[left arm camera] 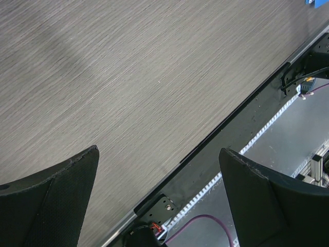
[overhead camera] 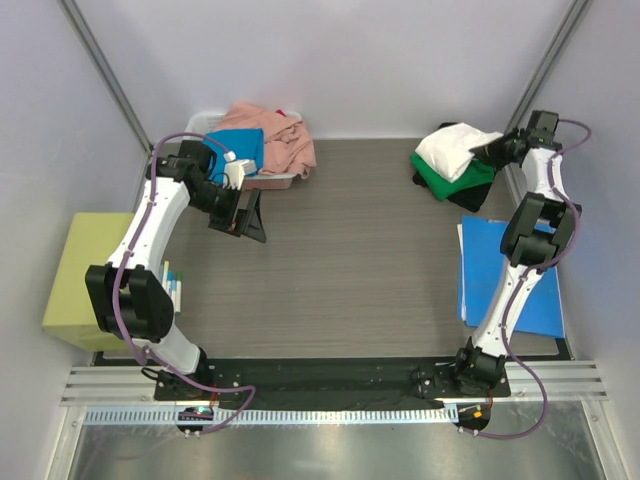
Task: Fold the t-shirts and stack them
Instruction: Neatly place the folded tshirt to the corner
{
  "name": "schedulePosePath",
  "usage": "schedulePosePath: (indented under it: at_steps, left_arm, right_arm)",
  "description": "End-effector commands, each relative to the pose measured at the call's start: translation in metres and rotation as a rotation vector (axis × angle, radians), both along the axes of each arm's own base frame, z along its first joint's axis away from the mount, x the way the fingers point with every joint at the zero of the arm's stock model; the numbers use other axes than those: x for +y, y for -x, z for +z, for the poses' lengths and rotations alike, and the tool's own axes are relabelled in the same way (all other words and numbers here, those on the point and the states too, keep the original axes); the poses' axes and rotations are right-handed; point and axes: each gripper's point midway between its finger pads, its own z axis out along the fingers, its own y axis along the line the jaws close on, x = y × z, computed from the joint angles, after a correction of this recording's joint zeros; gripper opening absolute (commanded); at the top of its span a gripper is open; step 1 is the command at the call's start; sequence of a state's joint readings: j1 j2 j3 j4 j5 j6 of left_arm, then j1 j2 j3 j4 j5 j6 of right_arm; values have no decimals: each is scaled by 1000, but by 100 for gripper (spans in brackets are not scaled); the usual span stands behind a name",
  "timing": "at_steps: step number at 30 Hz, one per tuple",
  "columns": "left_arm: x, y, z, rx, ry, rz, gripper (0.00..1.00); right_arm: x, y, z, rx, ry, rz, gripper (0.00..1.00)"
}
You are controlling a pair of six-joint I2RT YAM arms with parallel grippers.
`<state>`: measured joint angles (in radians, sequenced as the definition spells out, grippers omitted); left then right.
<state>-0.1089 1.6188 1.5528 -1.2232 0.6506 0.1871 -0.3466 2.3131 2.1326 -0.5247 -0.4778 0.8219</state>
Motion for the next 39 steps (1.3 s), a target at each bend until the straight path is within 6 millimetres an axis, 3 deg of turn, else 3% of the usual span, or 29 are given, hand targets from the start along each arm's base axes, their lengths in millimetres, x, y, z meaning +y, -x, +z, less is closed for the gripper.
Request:
schedulePosePath:
  at_steps: [1,3,5,7,8,12,13,15,16,18,19,21,22,23,25,26,27,30,33,36,38,39]
  left_arm:
    - [-2,-3,10,-27,28,2,100]
    - [-1,-3,10,-29,22,2,100]
    - [-1,-4,13,-35,21,1,100]
    - [-1,-5,14,-38,20,-3,100]
    - [-2,-4,15,-37,24,-3,100]
    - [-2,-4,12,-25,26,-2,100]
    - [-2,-4,11,-24,24,-2,100]
    - [-1,-4,10,-23,21,-2,100]
    - [-1,-5,9,-20,20,0,100]
    - [-1,-6,8,-18,19,0,100]
    - [-1,-6,7,-14,19,2,100]
    - [-1,-8,5,-10,19,10,100]
    - [-1,-8,5,-6,19,11,100]
    - [-1,-9,3,-1,18,14,100]
    - [-1,-9,1,7,13,16,100]
    - [0,-9,0,10,8,18,100]
    - [1,-10,0,6,2,16,100]
    - [2,-11,2,1,-6,17,100]
    - [2,-10,5,-7,-5,16,100]
    - [3,-10,7,-13,-8,14,100]
    - [3,-10,7,-14,-12,17,100]
    - [4,-11,7,-15,-13,17,100]
  right_arm:
    - [11,20,-4,33,23,9,1]
    - [12,30,-19,113,39,-7,1]
    - [10,43,-27,194,63,-32,33]
    - [-1,51,-13,208,118,-100,60]
    - [-4,54,-10,211,133,-122,66]
    - [-13,57,40,132,182,-210,97]
    - [-12,56,60,97,183,-217,100]
    - [-5,52,77,53,175,-201,100]
    - [8,44,92,-1,149,-156,100]
    - [24,32,101,-54,103,-94,100]
    - [42,16,102,-111,15,-16,100]
    - [57,0,94,-150,-60,54,100]
    - [64,-8,99,-176,-101,89,100]
    - [67,-21,62,-128,-141,111,100]
    - [72,-36,54,-160,-187,137,100]
    - [73,-43,27,-126,-237,142,100]
    - [72,-47,17,-115,-245,134,100]
    - [60,-51,-30,-44,-245,88,100]
    - [58,-36,-76,50,-215,64,100]
    - [60,-27,-83,67,-201,80,100]
    - [66,-28,-66,30,-202,115,100]
    - [73,-31,-47,-15,-198,156,100]
